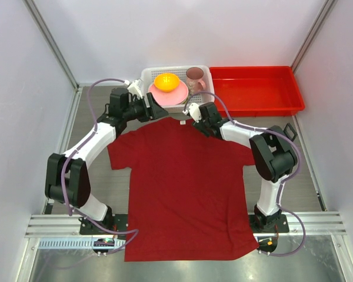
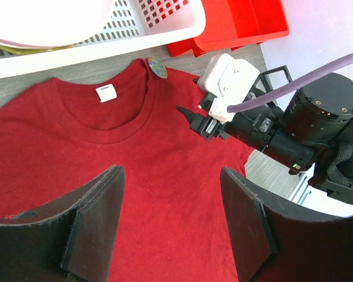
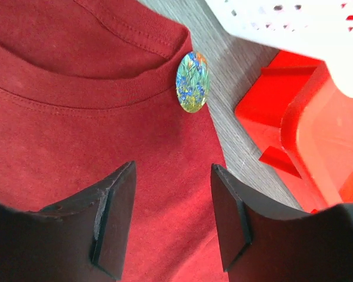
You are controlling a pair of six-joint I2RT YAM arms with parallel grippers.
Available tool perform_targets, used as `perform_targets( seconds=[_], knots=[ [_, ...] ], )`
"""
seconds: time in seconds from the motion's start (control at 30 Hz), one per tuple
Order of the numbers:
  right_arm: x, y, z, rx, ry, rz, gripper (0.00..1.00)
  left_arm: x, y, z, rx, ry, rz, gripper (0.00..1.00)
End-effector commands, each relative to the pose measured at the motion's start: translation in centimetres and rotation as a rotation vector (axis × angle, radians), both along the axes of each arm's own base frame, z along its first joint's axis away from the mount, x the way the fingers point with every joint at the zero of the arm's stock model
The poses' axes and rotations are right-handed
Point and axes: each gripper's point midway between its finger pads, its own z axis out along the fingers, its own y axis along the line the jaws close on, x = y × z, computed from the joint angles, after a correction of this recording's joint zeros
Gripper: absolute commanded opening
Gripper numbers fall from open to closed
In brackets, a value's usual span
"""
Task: Pin the brooch onto the clothing
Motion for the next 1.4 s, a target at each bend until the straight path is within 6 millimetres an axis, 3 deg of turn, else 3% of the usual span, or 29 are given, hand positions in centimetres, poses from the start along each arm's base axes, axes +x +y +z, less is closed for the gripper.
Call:
perform_targets(
  seconds=[0.0, 0.5, 1.37],
  knots=[
    [2.1, 0.3, 2.1, -0.002, -0.080, -0.060, 0.57, 0.6, 0.4, 0.2, -0.001, 0.004, 0.006, 0.70],
    [3.1, 1.9, -0.3, 0.002, -0.076, -0.066, 0.55, 1.9, 1.6, 0.2, -0.010, -0.002, 0.029, 0.70],
    [5.9, 2.8, -1.7, -0.046, -0.169, -0.074, 0.44, 2.9, 3.1, -0.8, -0.005, 0.015, 0.044, 0.69]
  ],
)
